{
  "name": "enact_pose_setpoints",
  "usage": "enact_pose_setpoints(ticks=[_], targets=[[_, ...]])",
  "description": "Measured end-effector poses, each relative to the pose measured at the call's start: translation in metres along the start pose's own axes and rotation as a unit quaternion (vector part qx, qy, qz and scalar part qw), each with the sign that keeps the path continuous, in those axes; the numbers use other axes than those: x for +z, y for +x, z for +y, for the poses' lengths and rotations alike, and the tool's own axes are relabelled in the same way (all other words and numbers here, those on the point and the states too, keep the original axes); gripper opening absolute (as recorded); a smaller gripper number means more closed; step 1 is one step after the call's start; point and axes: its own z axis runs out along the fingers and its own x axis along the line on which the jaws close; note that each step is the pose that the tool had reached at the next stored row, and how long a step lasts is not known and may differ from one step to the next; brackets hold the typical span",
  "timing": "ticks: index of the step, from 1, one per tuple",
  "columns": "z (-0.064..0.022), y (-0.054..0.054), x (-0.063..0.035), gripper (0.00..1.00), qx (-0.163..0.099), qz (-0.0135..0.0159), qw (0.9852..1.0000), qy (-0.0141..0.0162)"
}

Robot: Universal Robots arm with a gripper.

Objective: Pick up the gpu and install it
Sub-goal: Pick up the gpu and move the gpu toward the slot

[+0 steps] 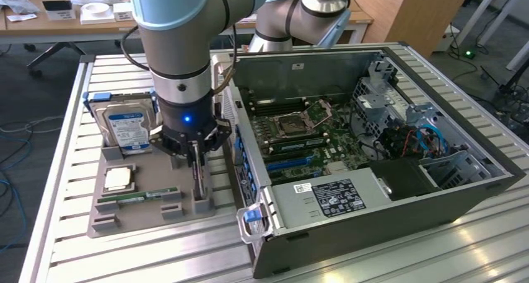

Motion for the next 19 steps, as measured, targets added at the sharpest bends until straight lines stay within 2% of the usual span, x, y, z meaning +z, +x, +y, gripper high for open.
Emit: enact_pose_setpoints(ticks=[13,19], targets=[[0.001,-0.001,-0.0223,0.27,0.0,0.0,1.0,0.0],[0.0013,-0.001,-0.0287,0.27,0.0,0.0,1.0,0.0001]])
